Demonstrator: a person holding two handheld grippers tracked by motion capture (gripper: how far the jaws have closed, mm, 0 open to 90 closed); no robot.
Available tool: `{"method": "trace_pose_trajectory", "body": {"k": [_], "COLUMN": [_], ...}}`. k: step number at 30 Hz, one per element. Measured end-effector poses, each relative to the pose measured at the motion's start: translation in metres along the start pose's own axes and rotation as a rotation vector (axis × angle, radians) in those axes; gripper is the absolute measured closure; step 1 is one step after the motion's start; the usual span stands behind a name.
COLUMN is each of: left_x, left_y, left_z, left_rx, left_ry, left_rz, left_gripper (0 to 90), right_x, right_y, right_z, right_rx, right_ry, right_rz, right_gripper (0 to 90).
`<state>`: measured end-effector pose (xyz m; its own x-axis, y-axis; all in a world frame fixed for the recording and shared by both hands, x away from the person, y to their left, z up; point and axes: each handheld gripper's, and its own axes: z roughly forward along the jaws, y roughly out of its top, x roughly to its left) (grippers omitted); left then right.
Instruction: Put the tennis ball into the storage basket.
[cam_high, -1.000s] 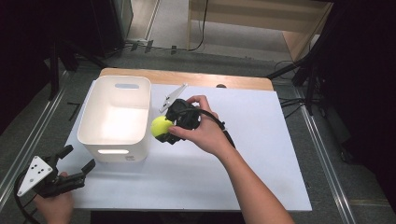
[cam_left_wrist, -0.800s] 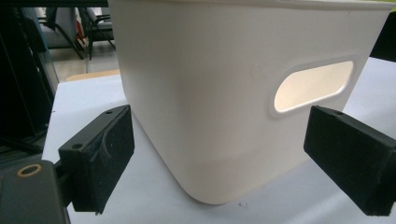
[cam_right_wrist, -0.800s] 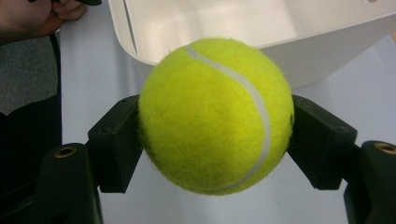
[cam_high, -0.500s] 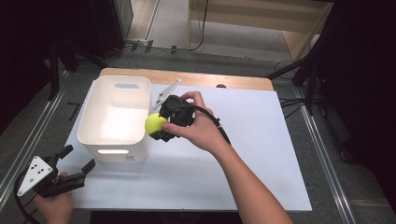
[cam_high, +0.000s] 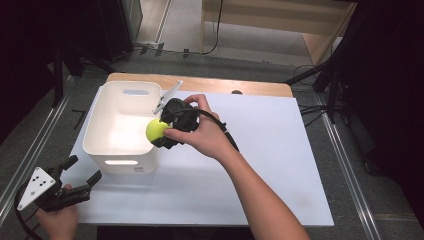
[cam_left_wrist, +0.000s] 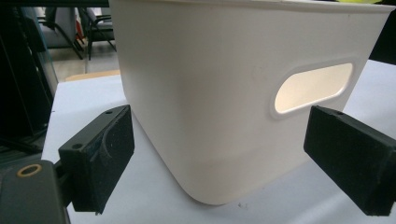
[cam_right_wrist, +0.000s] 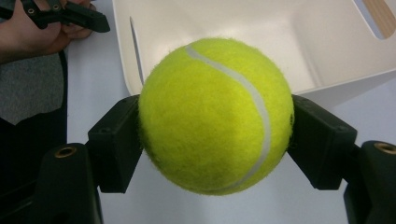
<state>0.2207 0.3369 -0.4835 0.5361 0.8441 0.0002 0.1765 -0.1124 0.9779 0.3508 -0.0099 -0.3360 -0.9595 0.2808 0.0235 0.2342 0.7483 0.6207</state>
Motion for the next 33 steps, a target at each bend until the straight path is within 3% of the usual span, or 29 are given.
{"method": "trace_pose_trajectory", "body": {"k": [16, 22, 27, 33], "left_x": [0.000, 0.001, 0.002, 0.000], "left_y": [0.000, 0.000, 0.000, 0.000], "left_z": [0.000, -0.001, -0.001, 0.001], "left_rx": [-0.006, -0.013, -0.018, 0.001], "left_ry": [-0.003, -0.008, -0.012, -0.002], "left_rz": [-0.009, -0.013, -0.021, -0.011], "left_gripper": [8.6, 8.5, 8.5, 8.5], "right_x": [-0.001, 0.002, 0.003, 0.003], "right_y": [0.021, 0.032, 0.032, 0.028], "right_z": [0.016, 0.037, 0.050, 0.050], "right_rx": [0.001, 0.023, 0.046, 0.051], "right_ry": [0.013, 0.017, 0.001, -0.004], "right_rz": [0.002, -0.014, -0.019, -0.029], "right_gripper": [24.3, 24.2, 24.1, 23.7]}}
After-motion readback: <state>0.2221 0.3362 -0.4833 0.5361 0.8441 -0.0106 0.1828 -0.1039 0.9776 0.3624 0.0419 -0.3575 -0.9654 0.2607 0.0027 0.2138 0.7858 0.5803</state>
